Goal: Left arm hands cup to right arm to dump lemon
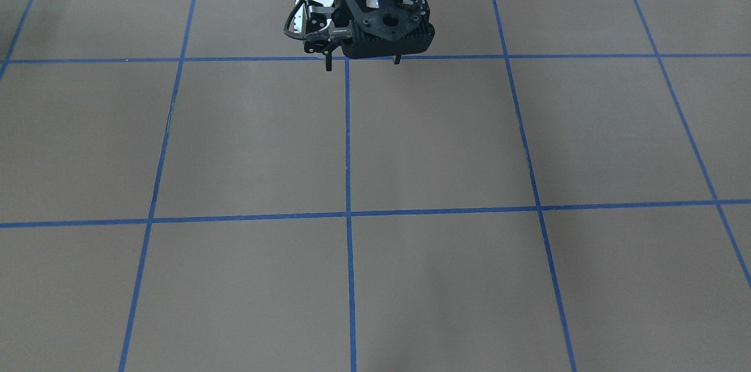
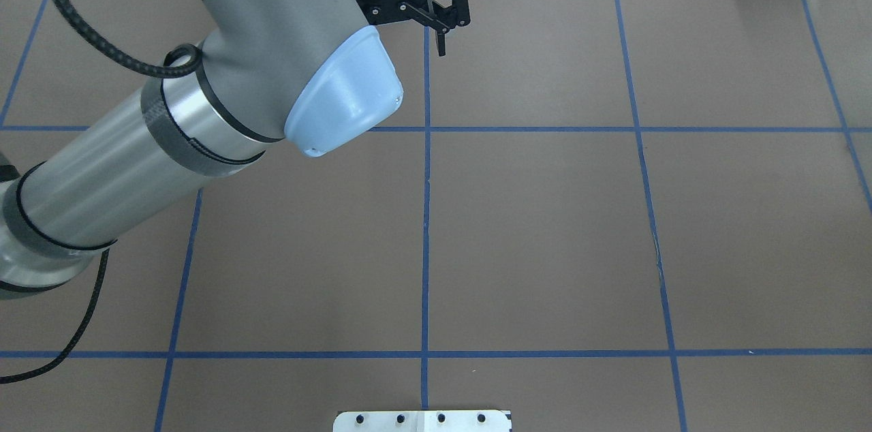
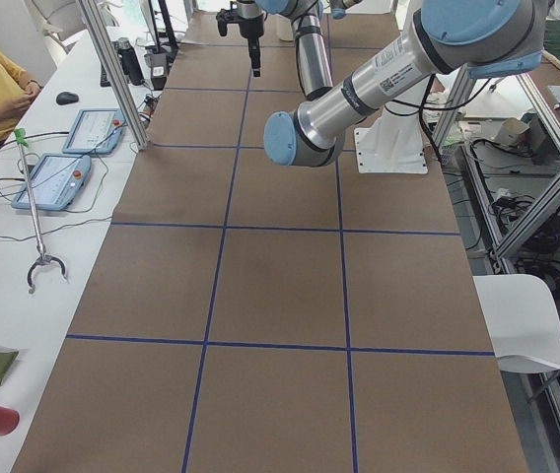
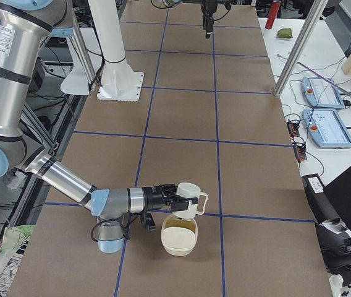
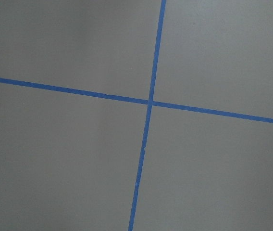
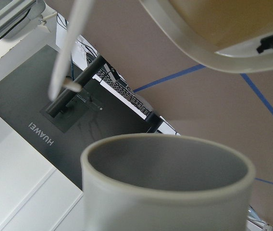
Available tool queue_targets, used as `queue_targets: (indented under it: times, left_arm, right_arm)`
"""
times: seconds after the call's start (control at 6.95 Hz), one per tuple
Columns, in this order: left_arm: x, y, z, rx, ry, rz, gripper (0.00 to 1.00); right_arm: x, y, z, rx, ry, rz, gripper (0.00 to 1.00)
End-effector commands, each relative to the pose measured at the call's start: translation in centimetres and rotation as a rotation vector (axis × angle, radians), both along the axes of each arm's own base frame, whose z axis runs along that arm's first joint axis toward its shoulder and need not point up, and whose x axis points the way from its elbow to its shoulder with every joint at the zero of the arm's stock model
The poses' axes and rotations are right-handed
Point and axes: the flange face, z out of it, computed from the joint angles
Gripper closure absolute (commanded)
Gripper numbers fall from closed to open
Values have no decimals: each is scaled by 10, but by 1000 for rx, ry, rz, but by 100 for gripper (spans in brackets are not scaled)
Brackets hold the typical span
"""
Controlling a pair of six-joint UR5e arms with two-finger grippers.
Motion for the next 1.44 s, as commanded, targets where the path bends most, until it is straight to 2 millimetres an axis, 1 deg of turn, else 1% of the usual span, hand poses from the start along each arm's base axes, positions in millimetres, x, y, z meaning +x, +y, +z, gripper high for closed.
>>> queue_targets:
  times: [0.0,0.14,0.29,0.43,0.58,0.72,0.86,1.15,1.3]
  left_arm:
    - [0,-2,0,2,-3,-5,0]
    - [1,-3,1,4,-5,0,0]
    - [-1,-4,1,6,-3,-1,0]
    - [-2,-6,2,5,-4,-5,0]
    - [-3,-7,3,4,-4,-4,0]
    - [-3,-7,3,4,-4,-4,0]
    - [-2,-10,5,2,-8,-7,0]
    - [-6,-14,7,-3,-12,-16,0]
    - [-9,-17,7,-4,-12,-23,0]
  right_arm:
    - [-2,-3,-14,40,14,-11,100]
    - [-5,-11,-26,75,74,-16,100]
    - [-10,-33,-46,84,180,-22,100]
    - [-16,-54,-72,90,307,-34,100]
    - [-23,-80,-104,113,411,-43,100]
    - [-35,-108,-139,143,525,-66,100]
    - [-53,-130,-162,209,637,-87,100]
    - [-98,-174,-195,404,1007,-154,100]
    - [-124,-181,-198,511,1207,-196,100]
